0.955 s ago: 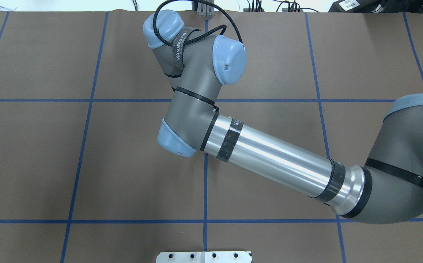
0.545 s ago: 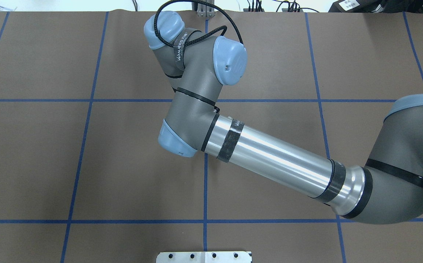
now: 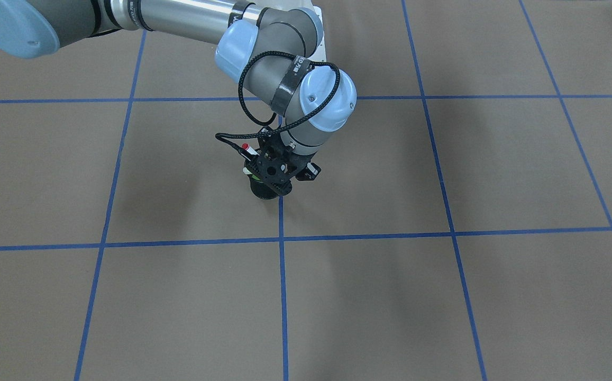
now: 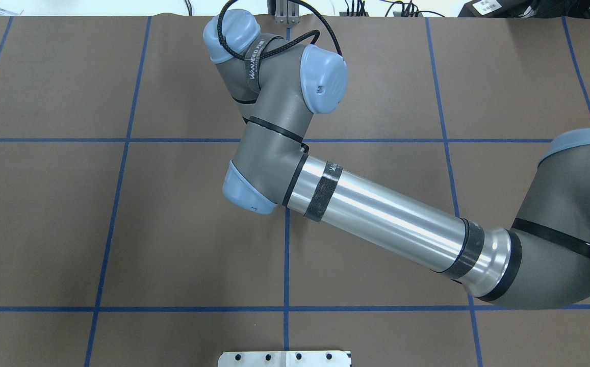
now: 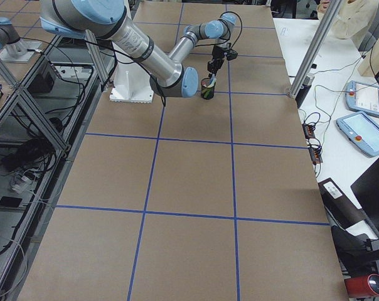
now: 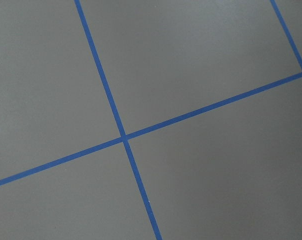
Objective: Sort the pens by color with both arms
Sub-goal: 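Lower the right gripper into the cup and grasp the blue marker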
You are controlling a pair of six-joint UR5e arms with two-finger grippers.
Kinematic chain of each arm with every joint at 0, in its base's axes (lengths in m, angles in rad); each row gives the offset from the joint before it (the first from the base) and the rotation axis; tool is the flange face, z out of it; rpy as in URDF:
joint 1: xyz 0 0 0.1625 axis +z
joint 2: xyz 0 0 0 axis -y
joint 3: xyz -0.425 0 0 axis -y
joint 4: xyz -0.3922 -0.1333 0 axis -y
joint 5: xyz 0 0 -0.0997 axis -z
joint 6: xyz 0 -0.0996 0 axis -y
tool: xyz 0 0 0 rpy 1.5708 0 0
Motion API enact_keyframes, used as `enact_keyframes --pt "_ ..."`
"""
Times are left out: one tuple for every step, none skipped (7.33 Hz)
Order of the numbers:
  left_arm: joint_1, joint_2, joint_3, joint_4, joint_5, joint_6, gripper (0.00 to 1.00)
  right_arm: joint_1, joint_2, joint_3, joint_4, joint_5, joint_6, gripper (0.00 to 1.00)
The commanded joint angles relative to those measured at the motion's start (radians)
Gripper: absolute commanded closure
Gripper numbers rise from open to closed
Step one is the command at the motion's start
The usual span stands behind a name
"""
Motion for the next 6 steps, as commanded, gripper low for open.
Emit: enact_keyframes --pt "0.000 0.000 0.000 -0.001 0.000 0.000 0.00 0.001 -0.001 0.000 0.002 -0.001 -0.001 0.59" --pt "0.000 0.000 0.000 0.001 0.000 0.000 0.00 0.001 -0.001 0.000 0.002 0.002 0.002 0.66" --pt "0.000 0.000 -0.002 0.001 0.000 0.000 0.00 0.000 -0.006 0.000 0.002 0.004 0.002 0.66" --pt "0.000 0.000 -0.003 0.001 0.000 0.000 0.00 0.000 -0.008 0.000 0.004 0.006 0.002 0.68" --pt "0.000 0.000 -0.003 0.001 0.000 -0.002 0.00 -0.002 -0.008 0.000 0.002 0.009 0.004 0.75" --pt "0.000 0.000 -0.003 0.001 0.000 -0.002 0.00 -0.002 -0.008 0.002 0.002 0.019 0.002 0.82"
